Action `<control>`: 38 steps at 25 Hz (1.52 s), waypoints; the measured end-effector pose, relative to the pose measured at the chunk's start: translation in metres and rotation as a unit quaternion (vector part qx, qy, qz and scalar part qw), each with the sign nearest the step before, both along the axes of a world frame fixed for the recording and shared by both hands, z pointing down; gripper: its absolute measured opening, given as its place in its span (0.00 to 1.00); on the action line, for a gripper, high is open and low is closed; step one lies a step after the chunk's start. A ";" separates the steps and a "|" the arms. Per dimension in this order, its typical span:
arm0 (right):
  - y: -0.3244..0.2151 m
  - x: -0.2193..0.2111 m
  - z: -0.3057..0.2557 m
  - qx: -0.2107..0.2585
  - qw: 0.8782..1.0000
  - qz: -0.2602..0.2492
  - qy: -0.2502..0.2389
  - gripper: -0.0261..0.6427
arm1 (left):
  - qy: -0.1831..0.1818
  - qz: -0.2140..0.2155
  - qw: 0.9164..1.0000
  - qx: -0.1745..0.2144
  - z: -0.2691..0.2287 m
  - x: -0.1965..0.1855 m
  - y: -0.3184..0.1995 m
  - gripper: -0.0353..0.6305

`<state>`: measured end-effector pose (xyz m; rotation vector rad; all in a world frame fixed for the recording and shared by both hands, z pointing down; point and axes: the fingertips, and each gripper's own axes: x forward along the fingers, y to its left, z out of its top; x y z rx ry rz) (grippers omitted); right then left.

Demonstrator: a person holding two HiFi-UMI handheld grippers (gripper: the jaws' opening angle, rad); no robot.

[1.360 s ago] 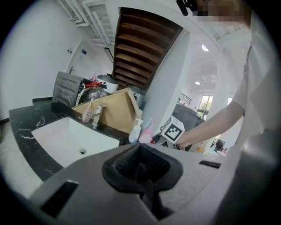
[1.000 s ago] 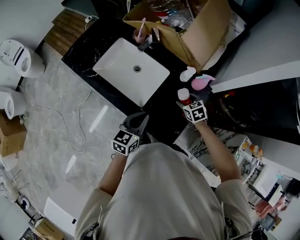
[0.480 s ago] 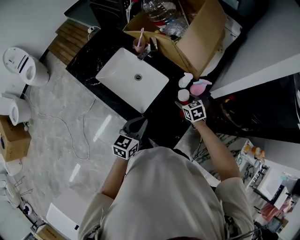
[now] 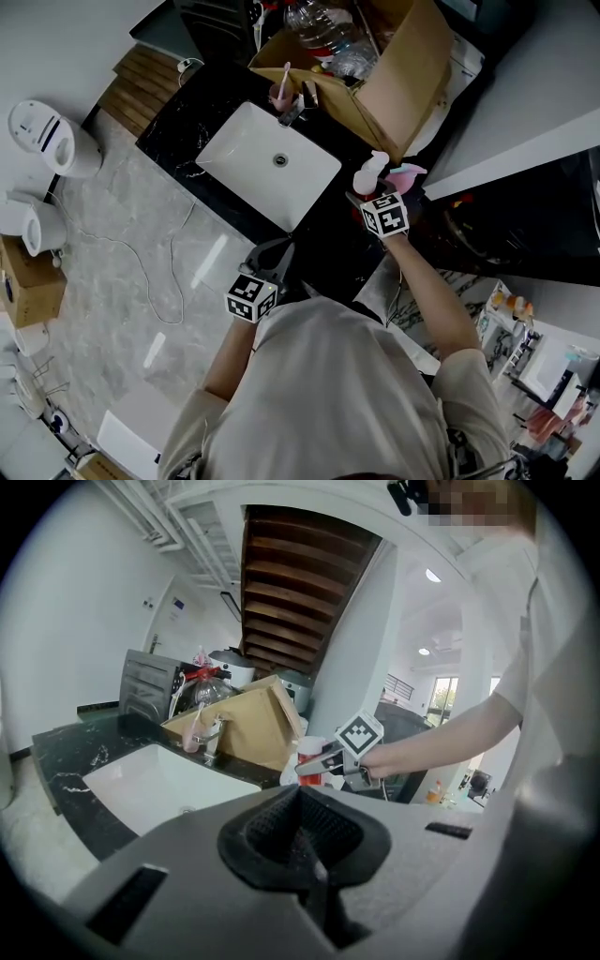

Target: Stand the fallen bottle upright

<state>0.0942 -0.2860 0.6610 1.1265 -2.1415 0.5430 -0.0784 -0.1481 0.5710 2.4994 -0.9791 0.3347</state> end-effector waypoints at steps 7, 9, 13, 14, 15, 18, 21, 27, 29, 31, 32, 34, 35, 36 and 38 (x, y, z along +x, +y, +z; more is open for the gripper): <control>-0.018 -0.011 -0.005 0.036 0.999 0.012 -0.028 0.49 | -0.004 0.006 1.000 0.002 -0.001 -0.005 -0.011 0.06; -0.020 -0.014 -0.006 0.046 0.998 0.014 -0.041 0.49 | -0.004 0.008 1.000 0.002 -0.001 -0.006 -0.015 0.06; -0.024 -0.021 -0.009 0.079 0.995 0.016 -0.055 0.49 | -0.007 0.010 1.000 -0.005 0.003 -0.008 -0.017 0.06; -0.024 -0.022 -0.008 0.085 0.995 0.016 -0.057 0.49 | -0.008 0.011 1.000 -0.007 0.005 -0.008 -0.017 0.06; -0.024 -0.023 -0.007 0.089 0.994 0.016 -0.059 0.49 | -0.008 0.012 1.000 -0.009 0.006 -0.008 -0.017 0.06; -0.023 -0.025 -0.002 0.095 0.993 0.018 -0.063 0.49 | -0.010 0.014 1.000 -0.013 0.010 -0.009 -0.017 0.06; -0.023 -0.024 0.000 0.104 0.992 0.024 -0.069 0.50 | -0.010 0.014 1.000 -0.015 0.011 -0.010 -0.019 0.06; -0.018 -0.023 -0.001 0.118 0.990 0.036 -0.066 0.50 | -0.007 0.014 1.000 -0.015 0.013 -0.010 -0.023 0.06; -0.015 -0.022 0.001 0.117 0.990 0.035 -0.063 0.50 | -0.006 0.016 1.000 -0.015 0.014 -0.008 -0.022 0.06; -0.013 -0.022 0.003 0.115 0.991 0.033 -0.060 0.50 | -0.005 0.018 1.000 -0.015 0.015 -0.007 -0.021 0.06; -0.012 -0.022 0.004 0.113 0.991 0.032 -0.058 0.50 | -0.005 0.018 1.000 -0.014 0.015 -0.007 -0.020 0.06; -0.011 -0.022 0.005 0.110 0.992 0.033 -0.054 0.50 | -0.004 0.018 1.000 -0.013 0.014 -0.007 -0.020 0.06; -0.010 -0.021 0.005 0.107 0.992 0.034 -0.052 0.50 | -0.003 0.017 1.000 -0.012 0.013 -0.007 -0.019 0.06; -0.010 -0.021 0.005 0.105 0.993 0.035 -0.050 0.50 | -0.003 0.017 1.000 -0.011 0.012 -0.007 -0.019 0.06; -0.010 -0.021 0.003 0.105 0.993 0.034 -0.049 0.50 | -0.002 0.015 1.000 -0.009 0.009 -0.009 -0.018 0.06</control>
